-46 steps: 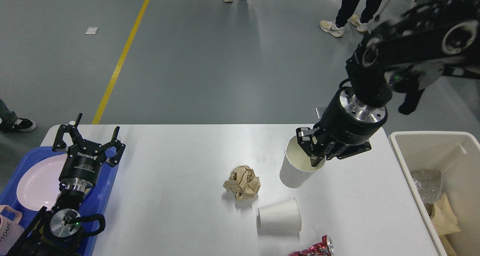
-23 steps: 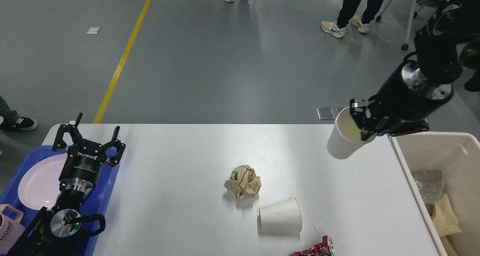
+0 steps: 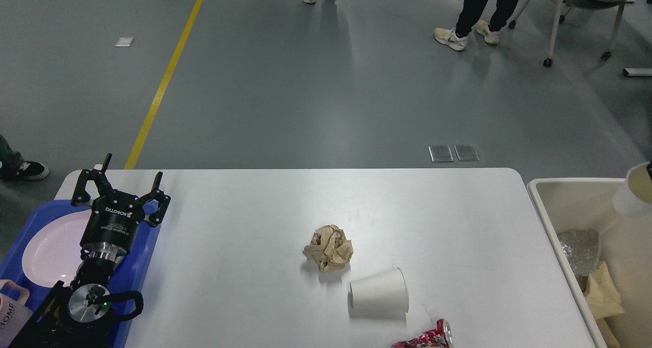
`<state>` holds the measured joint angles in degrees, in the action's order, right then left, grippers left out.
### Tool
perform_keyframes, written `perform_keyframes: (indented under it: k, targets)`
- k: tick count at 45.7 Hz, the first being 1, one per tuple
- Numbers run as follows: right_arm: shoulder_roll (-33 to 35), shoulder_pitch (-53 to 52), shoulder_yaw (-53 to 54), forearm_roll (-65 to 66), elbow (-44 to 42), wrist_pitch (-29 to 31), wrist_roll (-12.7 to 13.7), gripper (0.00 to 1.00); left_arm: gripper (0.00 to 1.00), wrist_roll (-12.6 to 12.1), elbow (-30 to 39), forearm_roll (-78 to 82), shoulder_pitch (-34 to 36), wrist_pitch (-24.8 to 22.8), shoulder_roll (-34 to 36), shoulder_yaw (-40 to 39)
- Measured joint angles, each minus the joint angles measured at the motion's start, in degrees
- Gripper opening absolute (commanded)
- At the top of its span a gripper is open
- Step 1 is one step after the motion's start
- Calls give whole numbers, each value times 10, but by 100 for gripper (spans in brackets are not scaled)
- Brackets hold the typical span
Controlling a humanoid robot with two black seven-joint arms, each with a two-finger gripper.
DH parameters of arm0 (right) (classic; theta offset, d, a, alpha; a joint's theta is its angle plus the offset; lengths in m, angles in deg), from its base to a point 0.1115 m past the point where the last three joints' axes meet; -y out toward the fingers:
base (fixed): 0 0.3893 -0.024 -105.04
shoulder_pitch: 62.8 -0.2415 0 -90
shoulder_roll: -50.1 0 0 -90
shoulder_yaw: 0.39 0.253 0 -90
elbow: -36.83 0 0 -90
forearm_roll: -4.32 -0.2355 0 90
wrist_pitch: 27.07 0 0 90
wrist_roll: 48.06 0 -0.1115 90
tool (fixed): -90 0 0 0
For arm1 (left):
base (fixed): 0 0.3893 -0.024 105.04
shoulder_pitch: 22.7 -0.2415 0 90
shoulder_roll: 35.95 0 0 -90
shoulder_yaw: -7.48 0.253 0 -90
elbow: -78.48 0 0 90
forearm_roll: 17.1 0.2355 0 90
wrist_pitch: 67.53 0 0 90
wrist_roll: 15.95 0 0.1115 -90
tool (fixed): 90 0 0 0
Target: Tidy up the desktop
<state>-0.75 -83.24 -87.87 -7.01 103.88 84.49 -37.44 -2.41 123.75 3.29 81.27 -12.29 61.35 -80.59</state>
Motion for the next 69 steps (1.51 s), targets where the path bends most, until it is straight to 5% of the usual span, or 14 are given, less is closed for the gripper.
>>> perform_keyframes:
  k: [14,24,33,44,45,50,51,69]
  targets:
    - [-3,402,209,4,-312,-44,-1,0,97,0,0,0,0,0,0,0]
    - [-112,625,283,2,-505,-162,-1,0,97,0,0,0,0,0,0,0]
    - [-173,721,284,-5,-576,-235,3,0,97,0,0,0,0,0,0,0]
    - [-196,758,284,-7,-586,-258,5,0,97,0,0,0,0,0,0,0]
    - [-197,759,285,-7,-586,-259,6,6,97,0,0,0,0,0,0,0]
    - [-197,762,285,-7,-585,-259,6,92,97,0,0,0,0,0,0,0]
    - [-197,763,285,-7,-585,-260,6,100,97,0,0,0,0,0,0,0]
    - [-201,756,284,-5,-575,-276,5,100,97,0,0,0,0,0,0,0]
